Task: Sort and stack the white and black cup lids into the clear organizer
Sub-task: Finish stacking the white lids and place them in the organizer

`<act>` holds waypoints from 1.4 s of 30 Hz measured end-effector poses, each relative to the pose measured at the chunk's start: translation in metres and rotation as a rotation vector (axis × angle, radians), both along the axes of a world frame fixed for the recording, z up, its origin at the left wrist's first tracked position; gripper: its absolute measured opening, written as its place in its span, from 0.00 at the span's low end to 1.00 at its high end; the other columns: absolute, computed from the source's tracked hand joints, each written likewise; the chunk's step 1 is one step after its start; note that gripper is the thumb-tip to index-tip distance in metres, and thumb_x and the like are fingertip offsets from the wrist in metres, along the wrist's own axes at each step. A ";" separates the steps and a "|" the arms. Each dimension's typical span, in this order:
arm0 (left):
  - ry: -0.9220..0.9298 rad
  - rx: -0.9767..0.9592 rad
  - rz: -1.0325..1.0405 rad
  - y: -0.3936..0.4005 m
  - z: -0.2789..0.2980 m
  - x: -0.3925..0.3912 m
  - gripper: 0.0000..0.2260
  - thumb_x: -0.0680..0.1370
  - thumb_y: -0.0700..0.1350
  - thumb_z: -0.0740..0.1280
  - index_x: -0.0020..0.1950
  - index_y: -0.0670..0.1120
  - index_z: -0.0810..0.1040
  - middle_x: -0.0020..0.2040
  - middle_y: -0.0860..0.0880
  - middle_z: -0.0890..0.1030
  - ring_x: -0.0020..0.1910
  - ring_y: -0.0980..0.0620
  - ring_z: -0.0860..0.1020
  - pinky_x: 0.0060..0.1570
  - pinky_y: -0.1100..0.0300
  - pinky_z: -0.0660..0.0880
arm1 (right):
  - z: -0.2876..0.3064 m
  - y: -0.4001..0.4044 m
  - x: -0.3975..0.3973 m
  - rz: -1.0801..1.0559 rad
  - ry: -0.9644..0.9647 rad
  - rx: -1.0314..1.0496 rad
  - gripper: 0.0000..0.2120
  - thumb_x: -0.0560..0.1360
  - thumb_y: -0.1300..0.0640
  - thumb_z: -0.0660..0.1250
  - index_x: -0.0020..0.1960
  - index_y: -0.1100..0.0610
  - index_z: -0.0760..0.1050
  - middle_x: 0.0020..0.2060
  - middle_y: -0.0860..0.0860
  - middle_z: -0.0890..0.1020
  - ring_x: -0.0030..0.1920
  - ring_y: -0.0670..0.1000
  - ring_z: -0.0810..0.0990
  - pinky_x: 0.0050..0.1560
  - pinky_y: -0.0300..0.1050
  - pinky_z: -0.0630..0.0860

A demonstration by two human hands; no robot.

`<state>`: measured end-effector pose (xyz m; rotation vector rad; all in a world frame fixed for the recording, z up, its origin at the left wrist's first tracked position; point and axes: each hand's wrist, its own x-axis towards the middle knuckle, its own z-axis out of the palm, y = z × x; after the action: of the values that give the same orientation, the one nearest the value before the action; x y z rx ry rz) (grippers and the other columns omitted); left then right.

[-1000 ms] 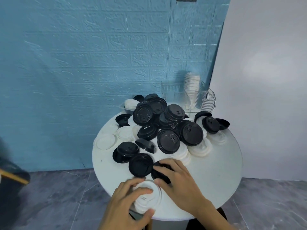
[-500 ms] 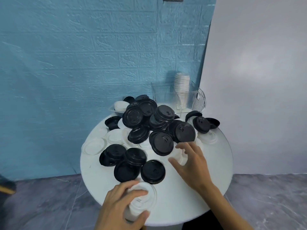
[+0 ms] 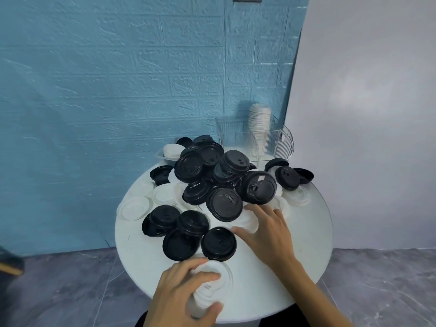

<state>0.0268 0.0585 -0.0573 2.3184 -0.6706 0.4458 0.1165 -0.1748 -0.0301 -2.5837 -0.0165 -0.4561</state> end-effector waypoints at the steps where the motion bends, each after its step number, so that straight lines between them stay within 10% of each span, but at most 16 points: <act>1: -0.003 0.000 0.003 0.000 0.000 0.000 0.17 0.65 0.61 0.73 0.51 0.60 0.86 0.60 0.58 0.81 0.57 0.65 0.75 0.57 0.63 0.69 | 0.001 -0.002 -0.003 -0.004 -0.002 0.007 0.31 0.69 0.32 0.72 0.67 0.44 0.75 0.61 0.43 0.78 0.55 0.52 0.73 0.57 0.45 0.73; 23: 0.069 -0.067 0.081 -0.017 -0.003 0.000 0.19 0.65 0.62 0.76 0.54 0.64 0.83 0.61 0.64 0.78 0.58 0.64 0.74 0.55 0.60 0.74 | -0.009 -0.036 -0.094 0.026 -0.038 0.324 0.24 0.66 0.34 0.75 0.60 0.36 0.75 0.58 0.33 0.76 0.54 0.41 0.74 0.49 0.31 0.69; 31: 0.183 -0.147 0.081 -0.033 0.001 0.001 0.38 0.59 0.70 0.78 0.63 0.77 0.62 0.62 0.70 0.71 0.62 0.64 0.74 0.53 0.69 0.73 | -0.009 -0.005 -0.104 0.314 0.008 0.205 0.27 0.61 0.40 0.79 0.58 0.44 0.82 0.57 0.37 0.79 0.56 0.42 0.77 0.56 0.34 0.73; 42: 0.252 -0.179 0.031 -0.027 0.001 -0.001 0.31 0.58 0.71 0.77 0.59 0.63 0.83 0.65 0.67 0.76 0.66 0.69 0.73 0.59 0.77 0.67 | -0.010 -0.012 -0.087 0.462 0.124 0.125 0.22 0.69 0.34 0.72 0.61 0.40 0.79 0.60 0.29 0.75 0.66 0.35 0.67 0.68 0.35 0.63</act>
<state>0.0259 0.0314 -0.0559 2.1692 -0.4540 0.2120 0.0291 -0.1873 -0.0406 -2.3769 -0.5128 -0.1207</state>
